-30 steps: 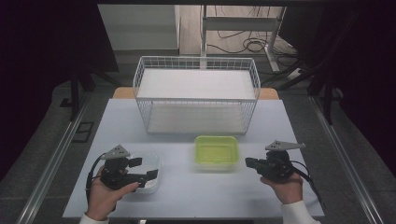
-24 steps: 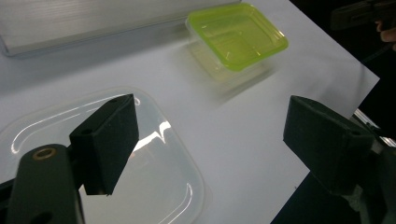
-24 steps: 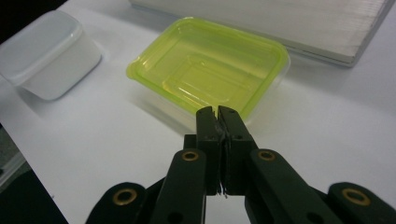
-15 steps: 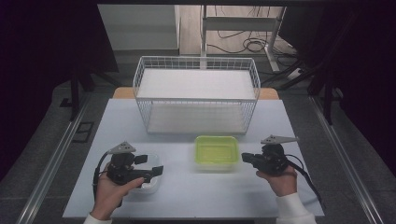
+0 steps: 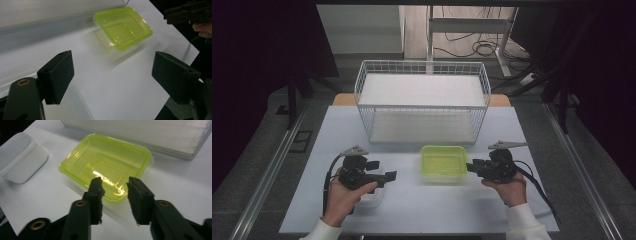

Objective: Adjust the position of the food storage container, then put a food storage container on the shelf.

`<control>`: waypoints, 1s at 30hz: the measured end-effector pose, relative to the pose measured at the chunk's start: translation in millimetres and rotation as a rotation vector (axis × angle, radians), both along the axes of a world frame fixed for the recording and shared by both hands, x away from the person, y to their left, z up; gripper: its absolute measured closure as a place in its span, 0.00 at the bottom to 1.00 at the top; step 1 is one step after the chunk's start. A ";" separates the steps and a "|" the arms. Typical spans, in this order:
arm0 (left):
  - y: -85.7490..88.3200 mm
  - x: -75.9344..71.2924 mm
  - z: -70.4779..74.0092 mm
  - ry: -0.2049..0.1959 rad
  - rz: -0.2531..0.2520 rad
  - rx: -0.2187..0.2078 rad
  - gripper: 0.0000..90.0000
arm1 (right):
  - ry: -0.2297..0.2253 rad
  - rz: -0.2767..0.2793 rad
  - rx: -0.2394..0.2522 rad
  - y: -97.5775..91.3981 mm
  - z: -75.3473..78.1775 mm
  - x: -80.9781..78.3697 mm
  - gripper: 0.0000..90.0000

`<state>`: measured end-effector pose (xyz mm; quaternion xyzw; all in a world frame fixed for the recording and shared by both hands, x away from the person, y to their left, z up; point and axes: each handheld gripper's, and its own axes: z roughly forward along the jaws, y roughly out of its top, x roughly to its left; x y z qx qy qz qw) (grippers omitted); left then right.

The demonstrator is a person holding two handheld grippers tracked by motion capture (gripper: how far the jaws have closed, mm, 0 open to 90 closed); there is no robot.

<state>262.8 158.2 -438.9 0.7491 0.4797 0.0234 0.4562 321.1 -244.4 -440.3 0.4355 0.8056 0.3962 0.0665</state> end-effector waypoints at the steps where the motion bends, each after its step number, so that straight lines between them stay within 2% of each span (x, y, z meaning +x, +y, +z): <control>1: -2.3 2.8 -0.1 0.004 -0.002 -0.006 0.20 | 0.003 -0.007 0.002 0.1 -0.1 1.1 0.63; 6: -14.6 17.5 -2.8 0.024 -0.008 -0.012 0.20 | 0.017 -0.025 0.009 1.1 -2.0 8.0 0.54; 13: -30.3 38.8 -8.6 0.068 -0.010 -0.020 0.21 | 0.044 -0.040 0.034 3.4 -3.2 15.9 0.48; 16: -33.6 41.6 -9.3 0.072 -0.013 -0.021 0.22 | 0.041 -0.045 0.036 4.1 -3.2 18.2 0.48; 21: -44.7 51.8 -13.0 0.113 -0.016 -0.022 0.22 | 0.063 -0.058 0.042 6.3 -7.2 26.7 0.47; 28: -58.3 58.8 -12.6 0.138 -0.024 -0.011 0.24 | 0.092 -0.066 0.038 10.5 -14.3 36.7 0.47; 30: -63.8 63.5 -14.1 0.168 -0.018 -0.019 0.25 | 0.102 -0.066 0.040 11.3 -16.4 40.0 0.47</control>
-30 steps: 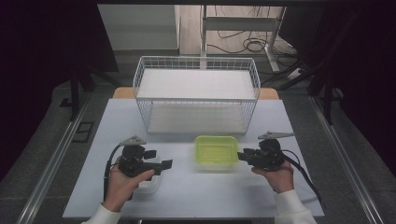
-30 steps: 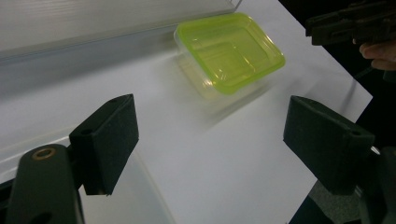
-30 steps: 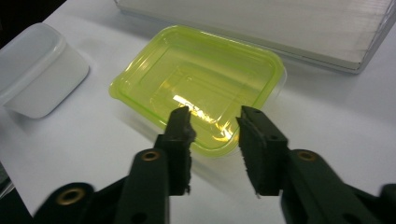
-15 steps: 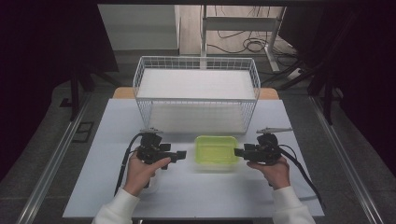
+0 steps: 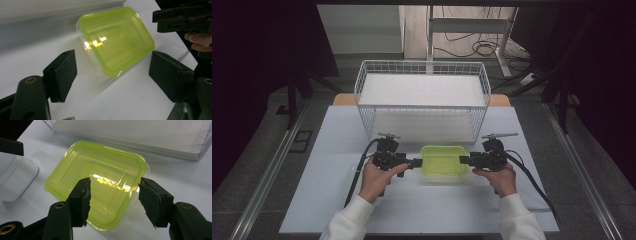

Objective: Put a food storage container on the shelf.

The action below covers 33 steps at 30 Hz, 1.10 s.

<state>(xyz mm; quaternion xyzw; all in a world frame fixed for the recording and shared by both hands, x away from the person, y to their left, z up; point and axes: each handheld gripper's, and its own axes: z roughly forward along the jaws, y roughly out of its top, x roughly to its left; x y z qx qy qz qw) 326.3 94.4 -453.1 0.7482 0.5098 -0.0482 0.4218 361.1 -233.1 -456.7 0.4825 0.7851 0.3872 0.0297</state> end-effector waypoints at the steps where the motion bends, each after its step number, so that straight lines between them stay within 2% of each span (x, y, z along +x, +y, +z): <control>1: -1.8 1.3 -0.4 0.004 -0.003 0.003 0.26 | 0.000 0.002 0.001 -0.1 -0.4 0.9 0.47; 6: -11.3 5.9 -4.1 0.013 -0.004 0.004 0.26 | 0.003 0.005 -0.001 -0.8 -0.9 3.3 0.47; 8: -17.0 9.2 -8.6 0.029 0.011 -0.010 0.26 | 0.006 0.004 -0.001 -1.0 -1.8 5.0 0.47; 13: -22.3 16.2 -16.0 0.039 0.024 -0.011 0.27 | 0.011 0.005 -0.004 -1.5 -2.9 6.7 0.47; 19: -26.3 23.1 -23.4 0.066 0.041 -0.019 0.33 | 0.020 0.010 -0.008 -1.4 -3.6 7.0 0.47; 24: -29.9 27.0 -28.8 0.079 0.048 -0.015 0.35 | 0.029 0.016 0.000 -0.3 -5.4 6.9 0.47; 25: -29.5 28.0 -29.6 0.083 0.032 -0.003 0.35 | 0.032 0.018 0.000 0.2 -6.1 7.0 0.47; 29: -32.0 30.0 -32.6 0.096 0.052 -0.009 0.36 | 0.041 0.020 0.000 1.1 -7.7 7.7 0.47; 31: -32.5 30.7 -33.7 0.094 0.044 0.021 0.37 | 0.051 0.023 0.001 2.1 -9.1 8.2 0.49; 33: -32.0 32.0 -35.4 0.105 0.056 0.019 0.37 | 0.057 0.022 0.000 2.9 -10.4 8.8 0.49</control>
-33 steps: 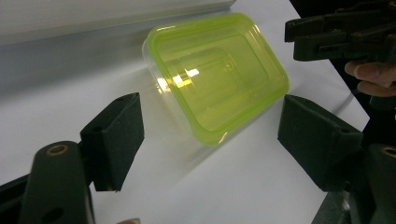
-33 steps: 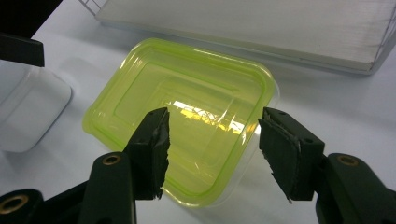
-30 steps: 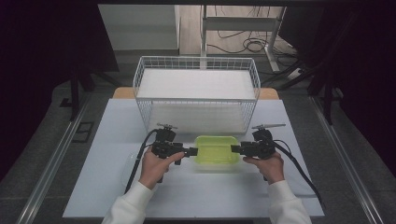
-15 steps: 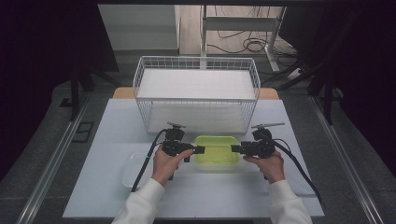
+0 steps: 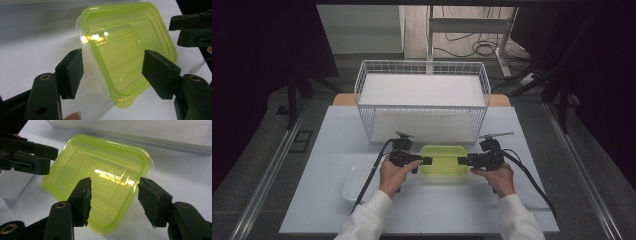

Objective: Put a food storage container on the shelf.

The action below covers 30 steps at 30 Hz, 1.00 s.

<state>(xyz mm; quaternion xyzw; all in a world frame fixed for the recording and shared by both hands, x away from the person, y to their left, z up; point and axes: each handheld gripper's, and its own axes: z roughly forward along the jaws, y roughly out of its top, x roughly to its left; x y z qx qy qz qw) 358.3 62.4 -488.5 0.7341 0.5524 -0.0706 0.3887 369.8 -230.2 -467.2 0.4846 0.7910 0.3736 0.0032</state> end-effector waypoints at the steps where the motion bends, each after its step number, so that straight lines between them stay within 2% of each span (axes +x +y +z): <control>1: 1.0 1.1 -1.2 0.004 0.001 -0.002 0.37 | 0.002 -0.001 -0.004 0.3 -0.9 0.5 0.50; 3: 2.2 2.3 -2.1 0.007 -0.007 0.003 0.38 | 0.000 -0.006 -0.005 0.7 -2.1 0.9 0.50; 5: 1.1 3.8 -4.1 0.030 0.014 -0.012 0.39 | 0.000 -0.016 0.002 0.9 -3.0 2.3 0.52; 9: 1.4 5.8 -6.8 0.033 0.028 -0.020 0.40 | -0.001 -0.026 0.008 0.7 -3.5 3.6 0.52; 15: 1.8 7.5 -9.0 0.048 0.046 -0.027 0.41 | 0.002 -0.054 -0.024 -0.8 -4.0 5.9 0.52; 17: 2.9 8.5 -10.8 0.052 0.030 -0.023 0.42 | 0.022 -0.056 -0.044 0.4 -8.9 7.8 0.52; 21: 2.8 10.0 -13.5 0.067 0.030 -0.039 0.44 | 0.042 -0.055 -0.042 0.8 -14.6 9.5 0.55; 22: 1.7 10.9 -14.9 0.078 0.039 -0.064 0.45 | 0.083 -0.064 0.015 -3.8 -17.8 11.6 0.58; 24: 3.1 12.0 -16.6 0.088 0.022 -0.071 0.47 | 0.096 -0.074 0.010 -7.6 -20.4 12.9 0.62; 26: 3.3 13.0 -18.6 0.102 0.012 -0.099 0.53 | 0.139 -0.077 0.080 -12.8 -23.6 14.2 0.69; 28: 2.6 13.1 -19.4 0.105 0.010 -0.114 0.56 | 0.147 -0.074 0.085 -13.7 -24.1 14.6 0.72; 30: 1.1 12.8 -19.1 0.108 0.016 -0.098 0.60 | 0.154 -0.067 0.087 -12.6 -24.3 13.9 0.74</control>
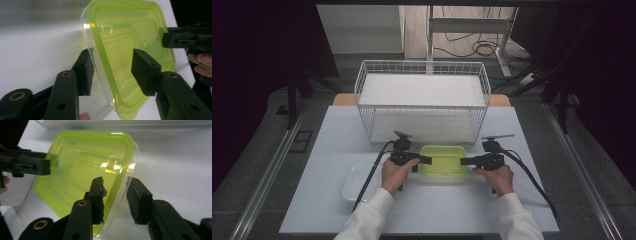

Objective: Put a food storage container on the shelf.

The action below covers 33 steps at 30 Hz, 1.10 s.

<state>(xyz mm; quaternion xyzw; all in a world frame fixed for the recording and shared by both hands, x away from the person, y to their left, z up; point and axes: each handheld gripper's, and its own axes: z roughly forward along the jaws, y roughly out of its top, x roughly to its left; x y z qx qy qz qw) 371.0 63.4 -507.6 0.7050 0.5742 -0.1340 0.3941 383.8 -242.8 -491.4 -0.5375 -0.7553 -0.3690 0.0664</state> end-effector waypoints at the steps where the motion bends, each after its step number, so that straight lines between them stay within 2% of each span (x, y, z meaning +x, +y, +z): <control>1: 0.6 -0.6 1.2 -0.001 0.009 -0.012 0.62 | 0.007 -0.001 0.003 -0.7 1.0 -0.7 0.76; 3: 2.2 -0.9 2.0 -0.005 0.002 -0.011 0.66 | 0.004 -0.002 0.006 -1.4 2.3 -1.4 0.78; 5: 4.4 -3.4 6.5 -0.009 0.015 -0.029 0.70 | 0.001 -0.004 0.041 -3.2 7.9 -4.2 0.83; 7: 4.0 -5.9 8.5 -0.016 0.014 -0.031 0.74 | -0.021 -0.010 0.043 -4.6 11.8 -6.3 0.87; 9: 2.4 -9.4 10.3 -0.023 0.009 -0.024 0.74 | -0.030 -0.011 0.042 -5.9 13.9 -8.0 0.87; 13: 4.5 -13.7 12.5 -0.043 -0.002 -0.039 0.74 | -0.045 -0.003 0.043 -7.1 17.8 -11.3 0.87; 14: 5.3 -16.2 15.4 -0.058 0.002 -0.056 0.75 | -0.056 -0.002 0.048 -7.8 21.0 -13.8 0.87; 16: 5.9 -17.5 17.5 -0.070 0.001 -0.062 0.76 | -0.072 0.002 0.055 -9.0 23.5 -15.9 0.87; 17: 7.0 -21.0 22.5 -0.097 0.019 -0.055 0.84 | -0.084 0.002 0.063 -9.8 25.6 -17.7 0.87; 19: 8.1 -22.3 24.5 -0.105 0.016 -0.059 0.84 | -0.090 0.005 0.072 -10.1 27.2 -18.9 0.87; 20: 9.1 -25.8 29.1 -0.122 0.008 -0.064 0.84 | -0.112 0.009 0.078 -10.4 32.4 -23.3 0.87; 21: 9.1 -25.8 29.1 -0.122 0.008 -0.064 0.84 | -0.112 0.009 0.078 -10.4 32.4 -23.3 0.87; 23: 10.9 -31.5 35.8 -0.155 -0.007 -0.072 0.85 | -0.132 0.014 0.093 -12.3 36.8 -28.7 0.87; 26: 11.9 -35.2 40.1 -0.173 -0.010 -0.080 0.85 | -0.146 0.017 0.103 -12.9 39.3 -31.8 0.87; 28: 12.8 -37.4 42.9 -0.191 -0.010 -0.064 0.85 | -0.177 0.027 0.073 -9.7 45.9 -37.0 0.87; 29: 14.2 -38.4 44.0 -0.198 -0.009 -0.076 0.84 | -0.219 0.033 0.045 -4.6 56.0 -42.5 0.87; 30: 17.5 -40.8 47.5 -0.213 -0.008 -0.094 0.84 | -0.240 0.037 0.034 -2.6 60.9 -45.0 0.87; 31: 17.5 -40.8 47.5 -0.213 -0.008 -0.094 0.84 | -0.240 0.037 0.034 -2.6 60.9 -45.0 0.87; 33: 22.7 -44.4 53.5 -0.240 -0.011 -0.113 0.84 | -0.264 0.043 0.037 -0.4 69.1 -49.1 0.87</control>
